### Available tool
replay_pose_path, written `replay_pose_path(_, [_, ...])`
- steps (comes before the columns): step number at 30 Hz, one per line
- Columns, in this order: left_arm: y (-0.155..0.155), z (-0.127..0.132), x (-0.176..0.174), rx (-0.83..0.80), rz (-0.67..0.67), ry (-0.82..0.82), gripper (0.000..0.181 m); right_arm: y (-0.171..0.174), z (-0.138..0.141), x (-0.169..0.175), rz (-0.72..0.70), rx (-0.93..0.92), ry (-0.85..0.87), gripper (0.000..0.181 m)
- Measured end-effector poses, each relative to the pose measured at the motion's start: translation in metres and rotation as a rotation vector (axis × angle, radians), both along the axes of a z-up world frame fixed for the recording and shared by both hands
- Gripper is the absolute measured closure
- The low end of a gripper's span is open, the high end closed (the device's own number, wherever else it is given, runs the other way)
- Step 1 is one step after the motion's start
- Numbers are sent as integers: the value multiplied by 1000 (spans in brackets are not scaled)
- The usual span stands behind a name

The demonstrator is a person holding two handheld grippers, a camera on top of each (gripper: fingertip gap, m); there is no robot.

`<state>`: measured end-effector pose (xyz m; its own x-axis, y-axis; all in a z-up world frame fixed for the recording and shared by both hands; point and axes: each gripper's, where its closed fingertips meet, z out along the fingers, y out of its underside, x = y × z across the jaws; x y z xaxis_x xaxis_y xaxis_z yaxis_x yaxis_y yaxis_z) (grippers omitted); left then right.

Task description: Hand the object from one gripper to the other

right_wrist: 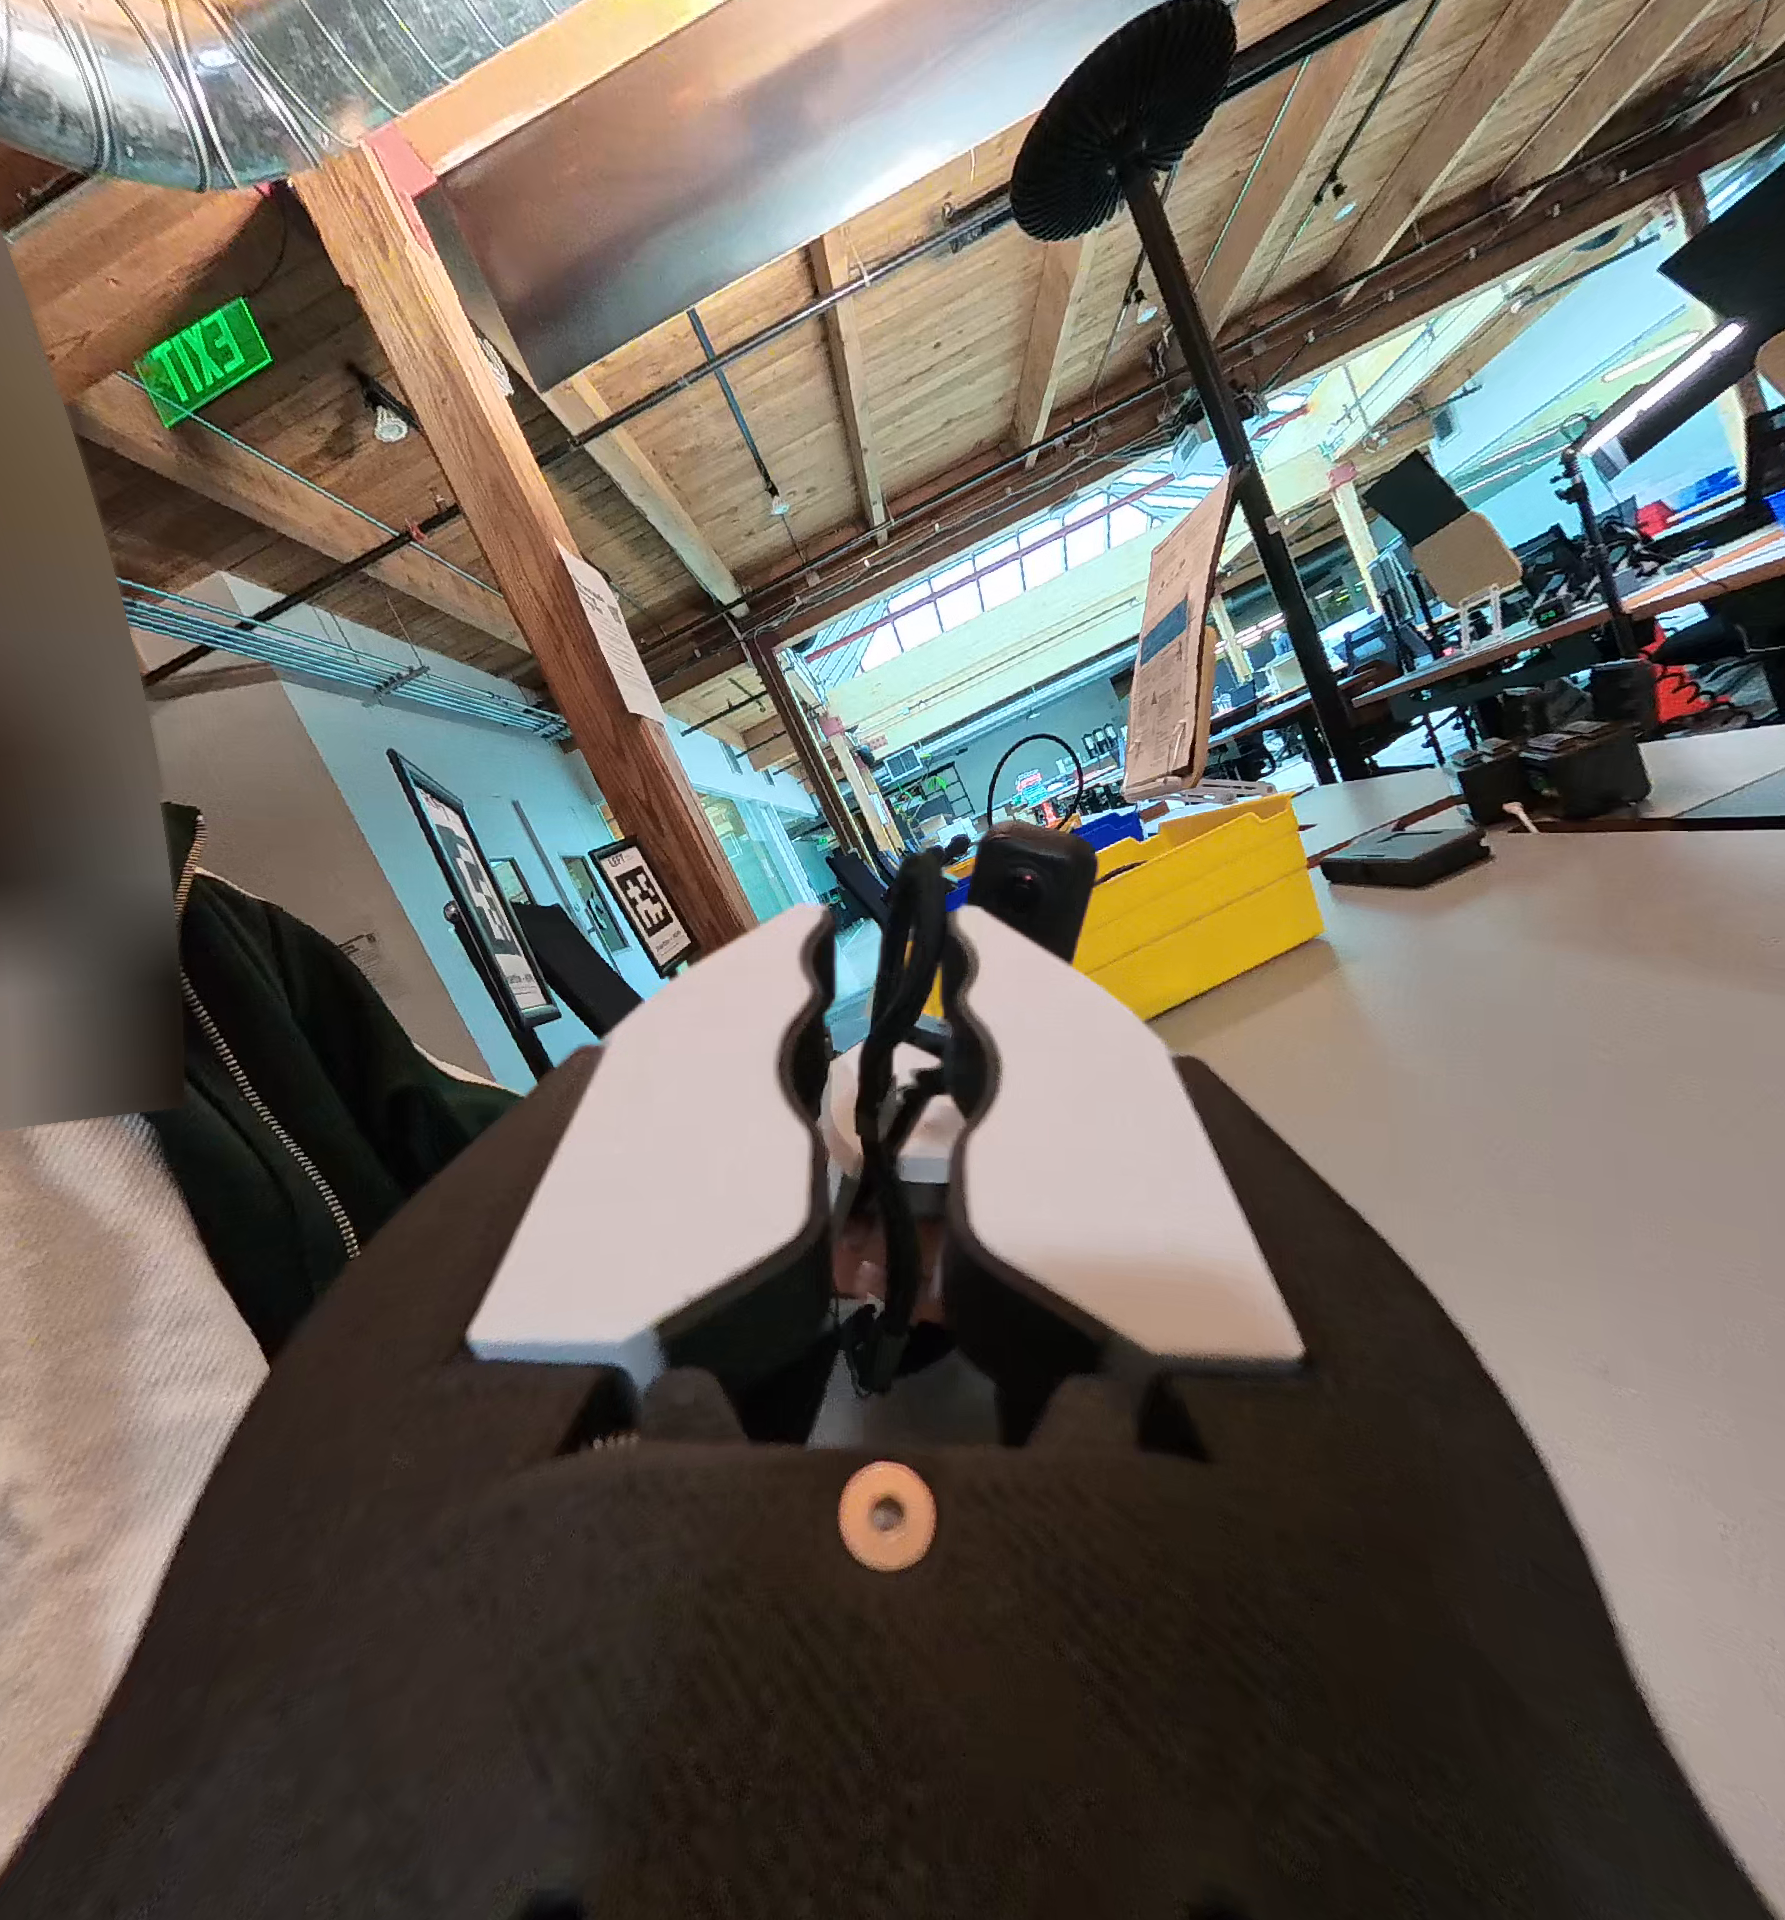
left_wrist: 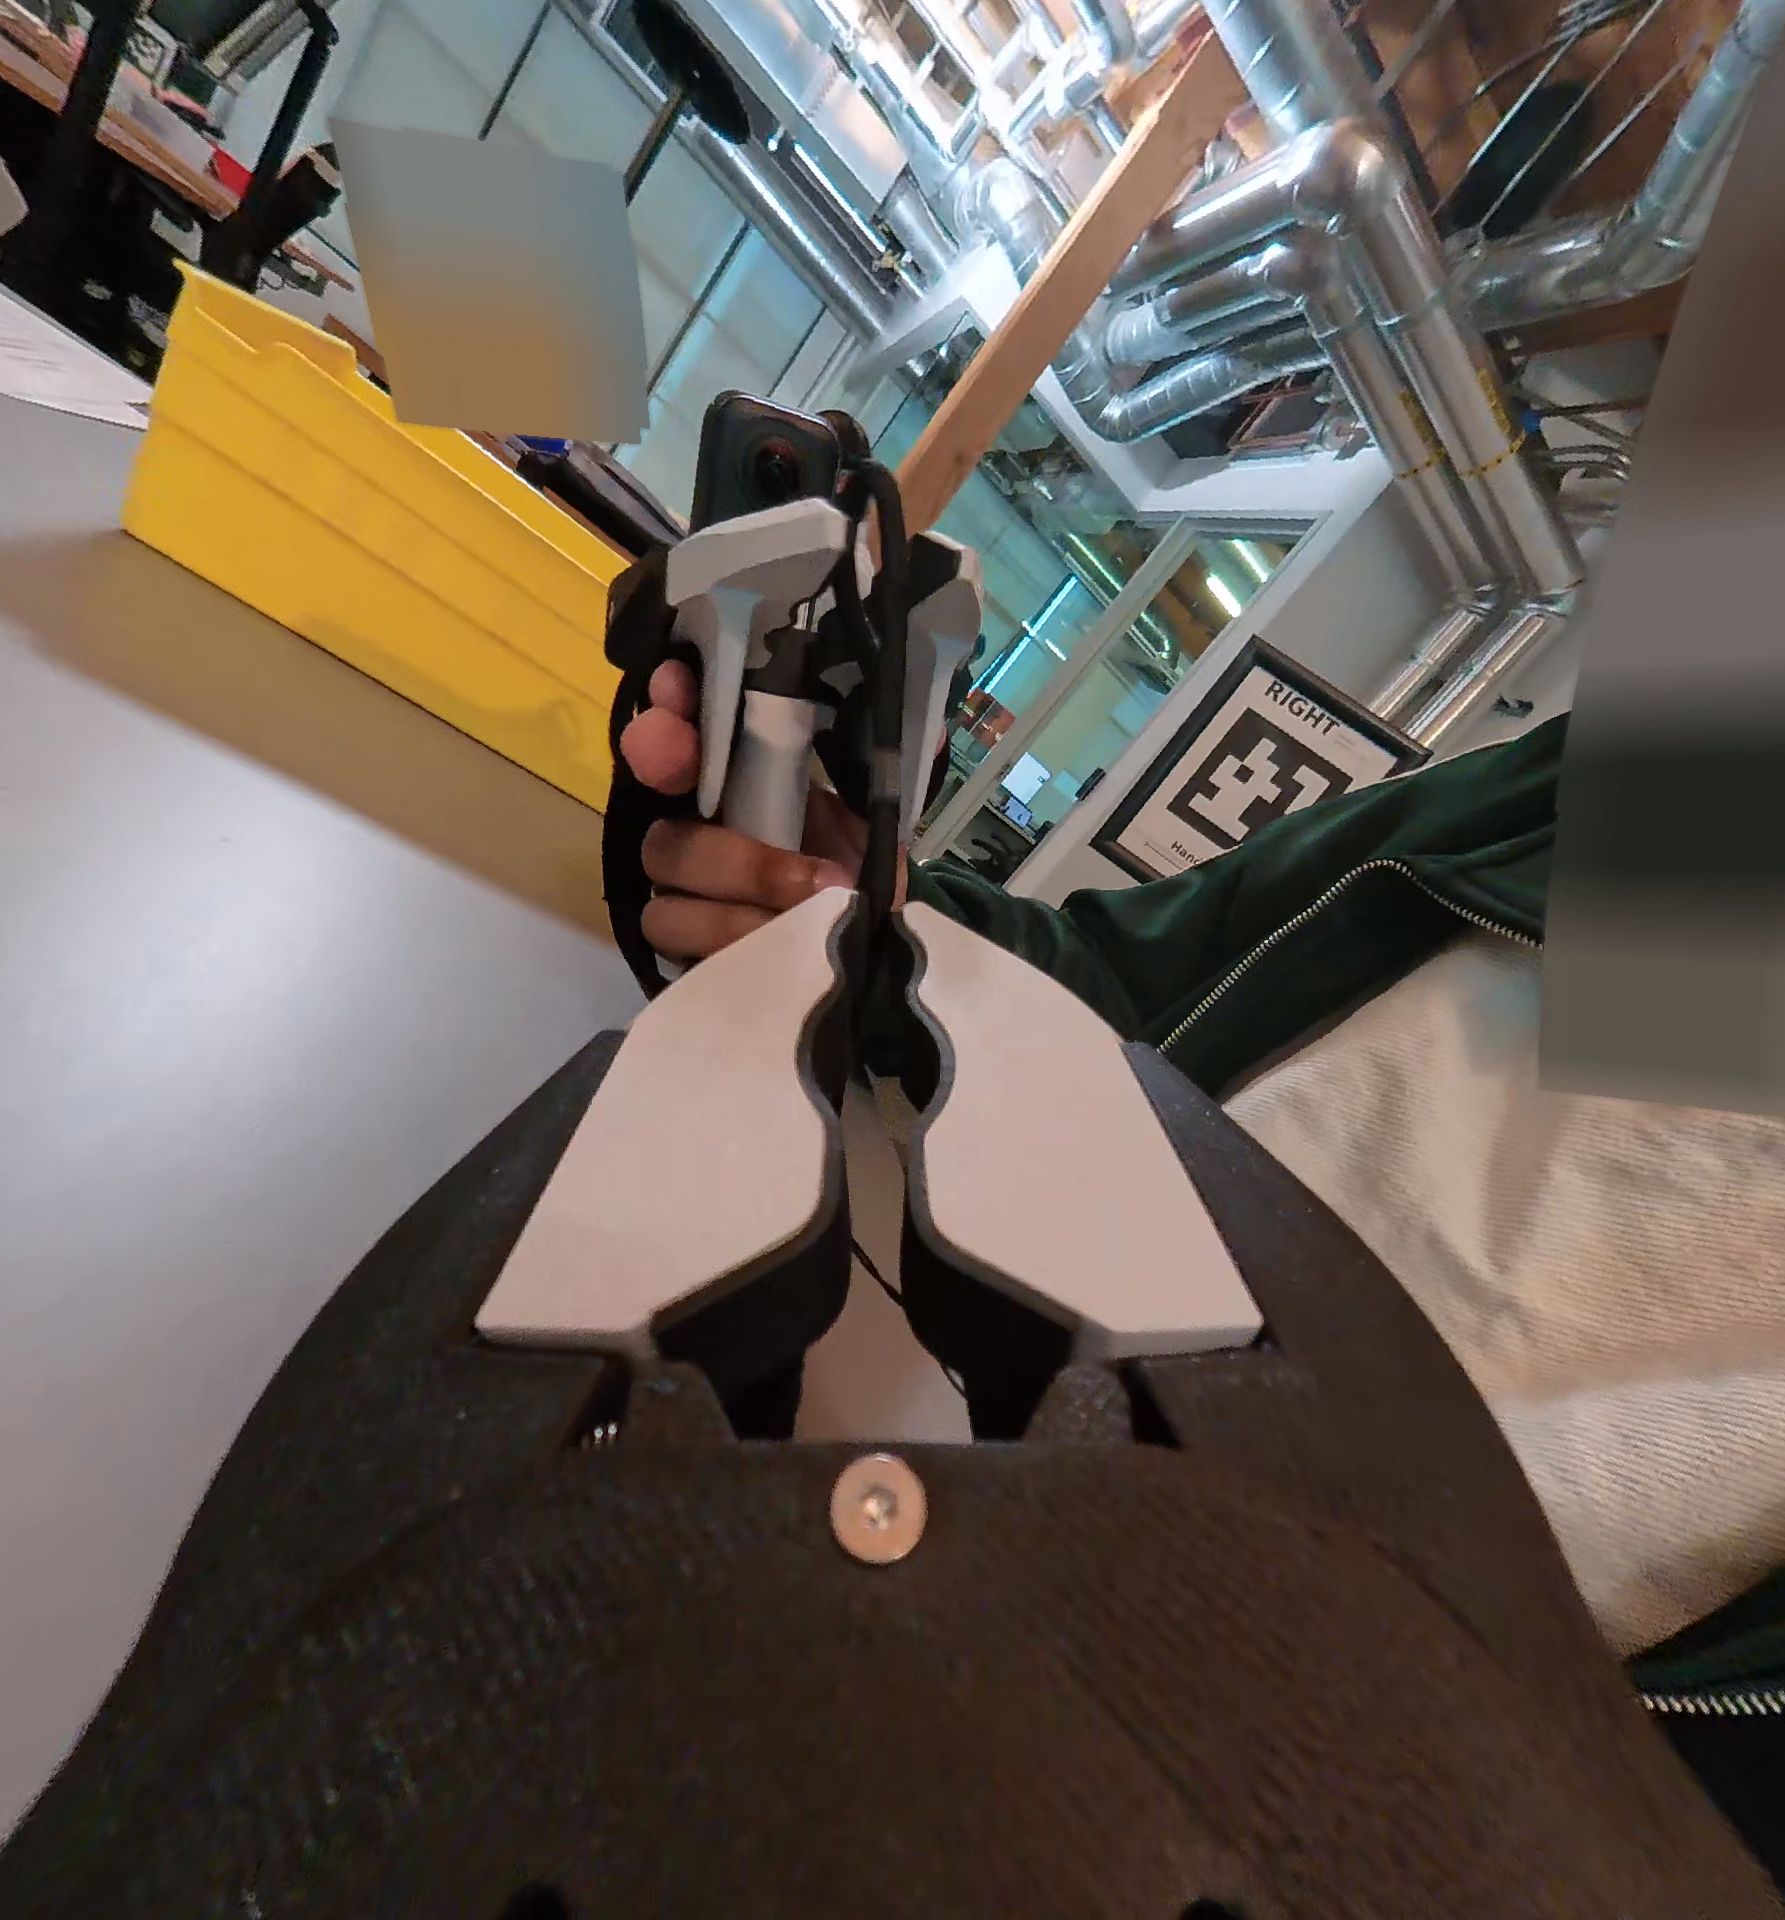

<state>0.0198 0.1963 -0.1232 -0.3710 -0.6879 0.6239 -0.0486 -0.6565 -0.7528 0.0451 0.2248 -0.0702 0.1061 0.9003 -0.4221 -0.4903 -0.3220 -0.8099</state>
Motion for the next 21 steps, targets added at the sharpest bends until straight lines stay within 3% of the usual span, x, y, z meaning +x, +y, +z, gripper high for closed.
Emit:
replay_pose_path(3, [1,-3,-3,11,0,13,178,0,-1,0,-4,6,-7,177])
replay_pose_path(8, [2,-3,-4,16,16,8,176,0,-1,0,-35,29,-33,177])
replay_pose_path(11, [6,-3,-1,-7,49,12,147,-1,5,2,-46,41,-25,177])
replay_pose_path(21, [5,-13,5,207,140,114,132,-12,15,0,-58,125,-131,177])
